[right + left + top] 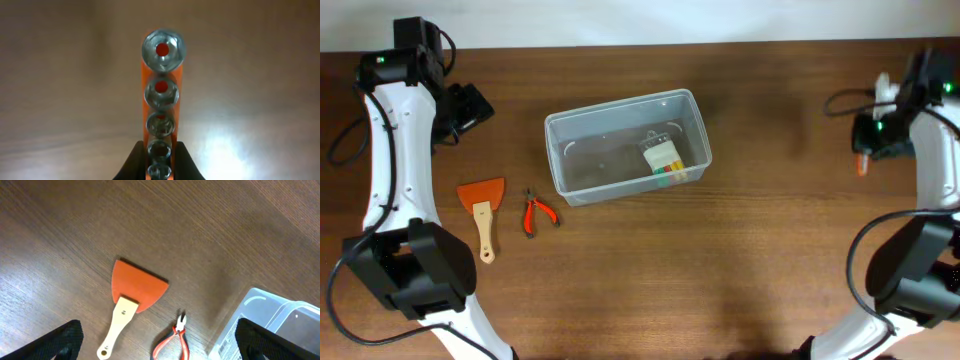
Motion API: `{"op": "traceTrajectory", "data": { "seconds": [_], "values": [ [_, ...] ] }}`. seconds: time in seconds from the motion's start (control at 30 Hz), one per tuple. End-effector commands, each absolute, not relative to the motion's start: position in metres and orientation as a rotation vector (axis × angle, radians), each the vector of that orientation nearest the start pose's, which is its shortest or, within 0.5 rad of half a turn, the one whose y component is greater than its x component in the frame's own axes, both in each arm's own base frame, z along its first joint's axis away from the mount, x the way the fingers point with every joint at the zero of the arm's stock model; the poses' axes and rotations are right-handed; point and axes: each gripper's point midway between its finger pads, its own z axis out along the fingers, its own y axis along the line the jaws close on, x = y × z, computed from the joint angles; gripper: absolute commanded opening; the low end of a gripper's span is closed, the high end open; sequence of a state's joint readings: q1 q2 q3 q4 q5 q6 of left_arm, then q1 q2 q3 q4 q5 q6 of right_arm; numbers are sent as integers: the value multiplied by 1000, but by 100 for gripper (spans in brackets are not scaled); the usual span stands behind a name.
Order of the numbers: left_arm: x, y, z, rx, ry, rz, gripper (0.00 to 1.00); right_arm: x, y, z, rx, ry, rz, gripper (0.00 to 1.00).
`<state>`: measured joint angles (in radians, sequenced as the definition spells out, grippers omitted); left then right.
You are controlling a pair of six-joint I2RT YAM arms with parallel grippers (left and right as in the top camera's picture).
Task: Pack container
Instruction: 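Carry the socket rail left and lower it into the box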
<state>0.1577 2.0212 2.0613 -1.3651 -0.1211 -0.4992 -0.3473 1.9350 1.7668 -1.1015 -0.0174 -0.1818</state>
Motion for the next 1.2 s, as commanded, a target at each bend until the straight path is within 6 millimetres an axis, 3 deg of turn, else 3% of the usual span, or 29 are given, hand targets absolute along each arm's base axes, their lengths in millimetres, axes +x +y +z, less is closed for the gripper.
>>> {"op": "traceTrajectory", "data": {
  "seconds": [0.0, 0.1, 0.2, 0.27, 0.3, 0.37, 0.53, 0.7, 0.87, 1.03, 1.17],
  "values": [
    [429, 91, 193, -962, 2681, 111, 99, 445, -98, 190, 61, 2741, -86, 4],
    [429, 91, 194, -961, 2681, 111, 99, 461, -27, 221, -154, 2672, -51, 4],
    [429, 91, 194, -961, 2681, 111, 99, 463, 27, 227, -308, 2645, -17, 4],
    [429, 91, 194, -962, 2681, 112, 99, 456, 77, 227, -451, 2628, 15, 4],
    [429, 91, 194, -961, 2681, 111, 99, 455, 85, 227, -475, 2624, 21, 4],
    [429, 91, 194, -961, 2681, 111, 99, 445, 128, 227, -600, 2598, 52, 4],
    [429, 91, 193, -962, 2681, 111, 99, 422, 197, 223, -785, 2555, 106, 4],
    [429, 91, 194, -961, 2681, 111, 99, 418, 230, 198, -851, 2558, 129, 4],
    [429, 91, 193, -962, 2681, 111, 99, 429, 232, 148, -846, 2661, 113, 4],
    [429, 91, 194, -961, 2681, 111, 99, 441, 233, 115, -842, 2694, 103, 4],
    [429, 91, 194, -961, 2681, 111, 99, 448, 230, 102, -828, 2710, 98, 4]
  ]
}}
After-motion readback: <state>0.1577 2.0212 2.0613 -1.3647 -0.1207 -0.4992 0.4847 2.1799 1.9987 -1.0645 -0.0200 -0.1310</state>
